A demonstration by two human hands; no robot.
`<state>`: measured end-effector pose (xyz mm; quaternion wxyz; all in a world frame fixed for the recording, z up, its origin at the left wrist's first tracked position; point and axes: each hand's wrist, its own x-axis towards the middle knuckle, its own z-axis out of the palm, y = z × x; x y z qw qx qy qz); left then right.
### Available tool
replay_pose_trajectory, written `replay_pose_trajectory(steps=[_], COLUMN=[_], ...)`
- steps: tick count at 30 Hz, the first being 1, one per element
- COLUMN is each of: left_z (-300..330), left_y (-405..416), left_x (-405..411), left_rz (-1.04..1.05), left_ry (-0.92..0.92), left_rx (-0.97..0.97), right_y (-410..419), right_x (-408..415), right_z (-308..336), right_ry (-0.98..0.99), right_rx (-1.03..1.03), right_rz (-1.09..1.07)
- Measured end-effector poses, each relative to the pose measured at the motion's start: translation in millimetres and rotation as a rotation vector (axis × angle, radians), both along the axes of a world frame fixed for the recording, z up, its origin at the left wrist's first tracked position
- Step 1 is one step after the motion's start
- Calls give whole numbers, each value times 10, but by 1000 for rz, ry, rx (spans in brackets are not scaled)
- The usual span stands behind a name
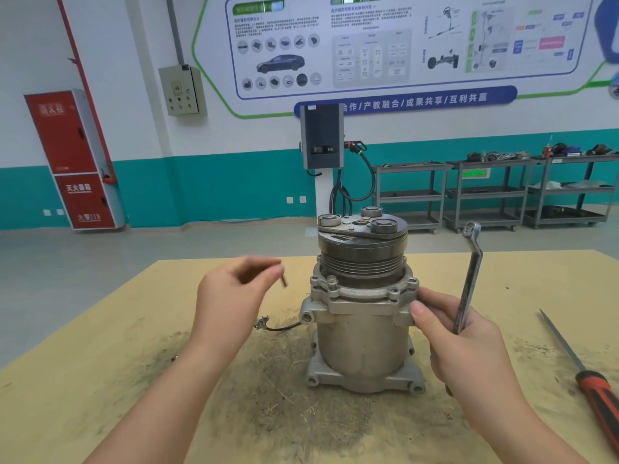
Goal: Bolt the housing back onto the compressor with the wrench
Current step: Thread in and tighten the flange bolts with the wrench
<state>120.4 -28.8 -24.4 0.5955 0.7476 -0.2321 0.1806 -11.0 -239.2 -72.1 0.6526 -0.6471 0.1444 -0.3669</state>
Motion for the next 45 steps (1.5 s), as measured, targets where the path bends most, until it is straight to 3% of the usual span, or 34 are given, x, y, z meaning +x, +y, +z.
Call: replay_pose_trajectory(steps=[3, 10, 22, 32, 39, 45], left_z=[163, 88, 37, 30, -49, 80], left_y=[-208, -283, -335, -262, -263, 71], left_x=[-180, -131, -68, -5, -4, 39], left_rz=[-90, -26, -72, -47, -54, -103], left_ry=[-91, -195, -174, -559, -440, -101], left_rx=[-41, 23, -28, 265, 175, 66], right_y=[3, 6, 2, -4, -12, -4], right_x=[-3, -8, -20, -9, -14, -22], right_z=[6, 13, 26, 21, 22, 27], right_ry=[2, 12, 23, 21, 28, 30], right_rx=[3, 6, 0, 0, 5, -7], right_rz=[-4, -6, -2, -3, 3, 6])
